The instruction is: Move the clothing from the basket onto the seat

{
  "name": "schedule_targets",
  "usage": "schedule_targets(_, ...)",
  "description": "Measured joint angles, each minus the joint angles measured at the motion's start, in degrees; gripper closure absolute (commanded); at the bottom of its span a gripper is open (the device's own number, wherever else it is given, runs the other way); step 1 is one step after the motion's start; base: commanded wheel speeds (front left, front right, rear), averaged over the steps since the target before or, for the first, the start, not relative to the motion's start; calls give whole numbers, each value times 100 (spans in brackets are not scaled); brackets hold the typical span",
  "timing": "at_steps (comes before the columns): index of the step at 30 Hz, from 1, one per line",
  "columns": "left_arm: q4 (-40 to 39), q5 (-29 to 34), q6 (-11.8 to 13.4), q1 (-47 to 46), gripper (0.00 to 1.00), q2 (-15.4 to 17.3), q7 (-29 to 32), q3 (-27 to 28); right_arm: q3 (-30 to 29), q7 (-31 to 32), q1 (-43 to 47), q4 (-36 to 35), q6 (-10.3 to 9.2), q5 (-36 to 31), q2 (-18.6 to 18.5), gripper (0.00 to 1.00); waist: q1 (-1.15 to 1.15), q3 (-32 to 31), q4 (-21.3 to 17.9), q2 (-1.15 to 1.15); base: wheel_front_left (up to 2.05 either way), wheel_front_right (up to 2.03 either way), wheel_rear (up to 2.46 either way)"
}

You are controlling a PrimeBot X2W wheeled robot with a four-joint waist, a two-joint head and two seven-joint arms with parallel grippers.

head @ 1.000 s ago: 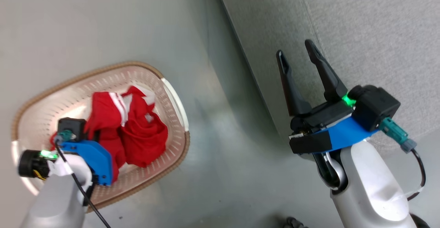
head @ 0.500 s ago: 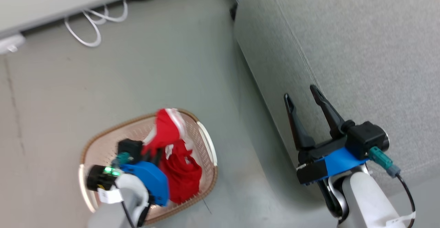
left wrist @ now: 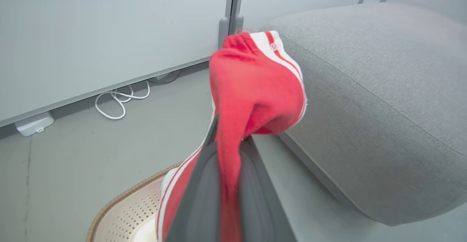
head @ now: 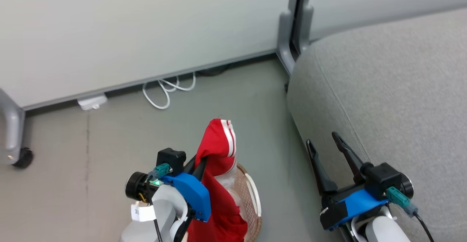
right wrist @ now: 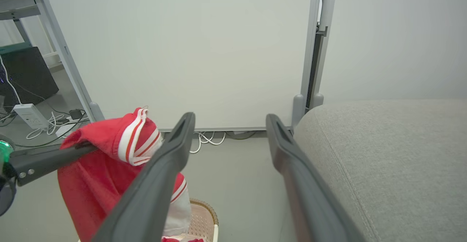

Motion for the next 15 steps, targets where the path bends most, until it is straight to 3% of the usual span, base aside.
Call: schedule_targets(15, -767, -466, 0, -791, 100, -125, 98, -637, -26, 86, 343, 16, 0, -66, 0, 0, 1, -614, 593, 0, 0, 0, 0)
